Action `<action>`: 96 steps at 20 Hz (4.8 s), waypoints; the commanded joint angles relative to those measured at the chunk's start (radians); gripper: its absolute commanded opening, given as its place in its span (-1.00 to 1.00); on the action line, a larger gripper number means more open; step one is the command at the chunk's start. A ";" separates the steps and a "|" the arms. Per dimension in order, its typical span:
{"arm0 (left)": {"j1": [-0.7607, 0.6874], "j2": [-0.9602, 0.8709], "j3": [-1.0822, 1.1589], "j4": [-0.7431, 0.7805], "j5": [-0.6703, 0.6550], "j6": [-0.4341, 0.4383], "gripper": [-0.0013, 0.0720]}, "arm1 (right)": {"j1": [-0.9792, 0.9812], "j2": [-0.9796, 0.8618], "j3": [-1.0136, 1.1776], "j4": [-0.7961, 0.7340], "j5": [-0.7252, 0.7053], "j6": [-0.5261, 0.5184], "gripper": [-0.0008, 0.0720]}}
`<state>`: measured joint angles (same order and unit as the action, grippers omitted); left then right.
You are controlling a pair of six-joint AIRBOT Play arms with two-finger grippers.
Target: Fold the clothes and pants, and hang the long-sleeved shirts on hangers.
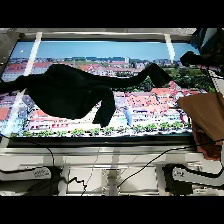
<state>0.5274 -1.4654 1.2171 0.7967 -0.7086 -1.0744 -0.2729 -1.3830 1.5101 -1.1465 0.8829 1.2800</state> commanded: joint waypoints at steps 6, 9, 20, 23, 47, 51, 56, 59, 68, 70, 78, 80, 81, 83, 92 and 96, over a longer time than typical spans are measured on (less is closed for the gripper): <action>0.060 0.198 0.001 0.146 -0.001 -0.026 -0.86 | 0.109 -0.011 -0.114 0.016 0.435 0.088 0.43; 0.104 0.182 0.000 0.193 -0.091 -0.026 -0.86 | 0.249 -0.013 -0.252 0.016 0.403 0.089 -0.06; 0.131 0.168 -0.006 0.277 -0.127 -0.026 -0.86 | 0.752 -0.037 -0.393 0.031 0.079 0.105 0.75; 0.131 0.168 -0.026 0.277 -0.126 -0.026 -0.86 | 0.851 -0.101 -0.393 -0.032 0.095 0.166 0.74; 0.132 0.171 -0.066 0.144 -0.034 -0.026 -0.86 | 0.872 -0.272 -0.170 -0.150 0.153 0.219 -0.91; 0.135 0.195 -0.049 0.062 0.100 -0.026 -0.86 | 0.747 -0.230 0.012 -0.478 0.360 0.219 -0.91; 0.142 0.257 -0.047 0.062 0.303 -0.026 -0.86 | 0.495 -0.134 0.058 -0.492 0.386 0.218 -0.91; 0.141 0.264 -0.048 0.062 0.328 -0.026 -0.86 | 0.353 -0.109 0.058 -0.484 0.408 0.218 -0.91; 0.142 0.263 -0.048 0.196 0.099 -0.027 -0.86 | 0.227 -0.044 0.058 -0.479 0.678 -0.047 -0.91; 0.144 0.263 -0.048 0.311 0.003 -0.065 -0.86 | 0.227 -0.002 0.058 -0.469 0.730 -0.073 -0.91; 0.214 0.263 -0.048 0.572 -0.272 -0.176 -0.86 | 0.227 0.206 0.058 -0.320 0.678 -0.148 -0.91; 0.218 0.260 -0.048 0.556 -0.224 -0.176 -0.86 | 0.227 0.185 0.053 -0.322 0.527 -0.148 -0.91; 0.217 0.256 -0.048 0.522 -0.187 -0.176 -0.86 | 0.227 0.165 0.043 -0.323 0.426 -0.148 -0.91; 0.214 0.241 -0.048 0.357 -0.087 -0.176 -0.86 | 0.227 0.105 0.018 -0.331 0.185 -0.147 -0.91; 0.246 0.219 -0.052 0.653 -0.332 -0.182 -0.86 | 0.212 -0.045 0.000 -0.447 0.225 -0.150 -0.91; 0.335 0.219 -0.177 0.819 -0.411 -0.164 -0.86 | 0.219 -0.034 -0.267 -0.420 0.394 -0.156 -0.92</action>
<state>0.8097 -1.2461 1.1091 1.4406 -1.0271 -1.2488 -0.0582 -1.4197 1.3914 -1.5692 1.1469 1.1248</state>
